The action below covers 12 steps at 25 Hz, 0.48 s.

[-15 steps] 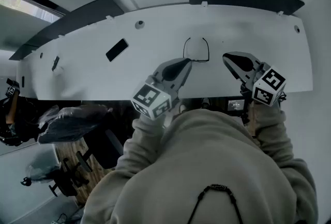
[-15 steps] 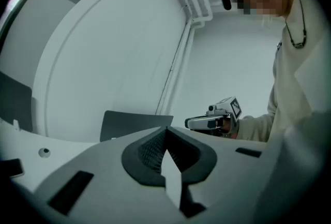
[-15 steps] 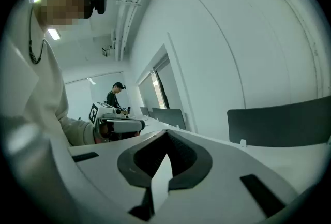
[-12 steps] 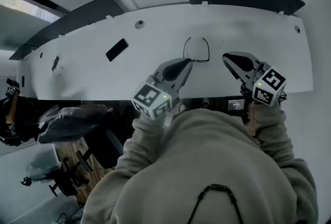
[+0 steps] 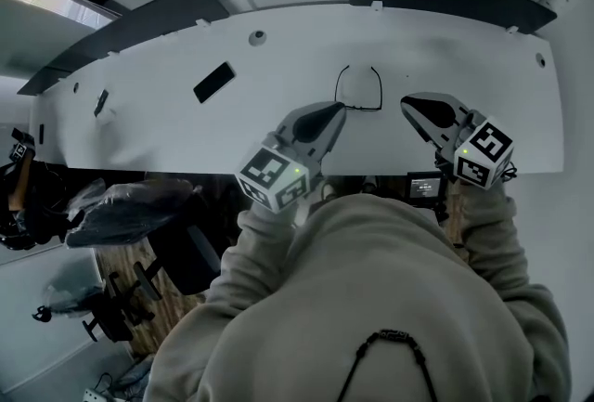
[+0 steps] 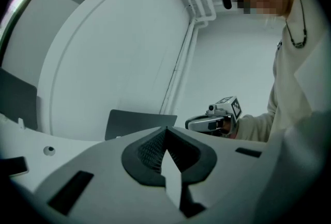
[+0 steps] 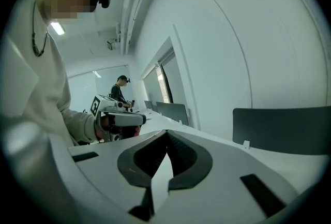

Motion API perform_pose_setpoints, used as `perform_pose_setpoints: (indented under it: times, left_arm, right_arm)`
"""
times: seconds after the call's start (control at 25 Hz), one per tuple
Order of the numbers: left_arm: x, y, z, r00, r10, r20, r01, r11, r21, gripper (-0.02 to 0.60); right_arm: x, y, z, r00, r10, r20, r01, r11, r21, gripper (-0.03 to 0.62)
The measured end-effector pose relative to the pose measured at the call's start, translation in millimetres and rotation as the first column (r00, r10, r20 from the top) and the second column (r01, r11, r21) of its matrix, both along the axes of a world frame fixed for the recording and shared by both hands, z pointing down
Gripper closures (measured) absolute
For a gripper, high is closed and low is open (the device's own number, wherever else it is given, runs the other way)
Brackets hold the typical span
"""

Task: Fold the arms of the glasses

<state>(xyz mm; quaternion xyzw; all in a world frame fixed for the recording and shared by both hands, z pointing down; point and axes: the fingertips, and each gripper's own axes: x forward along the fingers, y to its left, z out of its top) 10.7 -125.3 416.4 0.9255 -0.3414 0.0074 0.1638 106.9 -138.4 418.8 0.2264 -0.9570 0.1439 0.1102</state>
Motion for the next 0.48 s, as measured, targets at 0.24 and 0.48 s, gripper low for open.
perform_pose_setpoints:
  times: [0.24, 0.48]
  left_arm:
    - [-8, -3, 9, 1.0, -0.029, -0.008, 0.029, 0.999, -0.019, 0.577]
    - [-10, -10, 6, 0.999, -0.032, -0.017, 0.032, 0.999, -0.009, 0.577]
  right_arm:
    - [-5, -12, 1, 0.999, -0.03, -0.033, 0.03, 0.999, 0.019, 0.574]
    - [-2, -29, 10, 0.999, -0.008, -0.034, 0.008, 1.0, -0.009, 0.574]
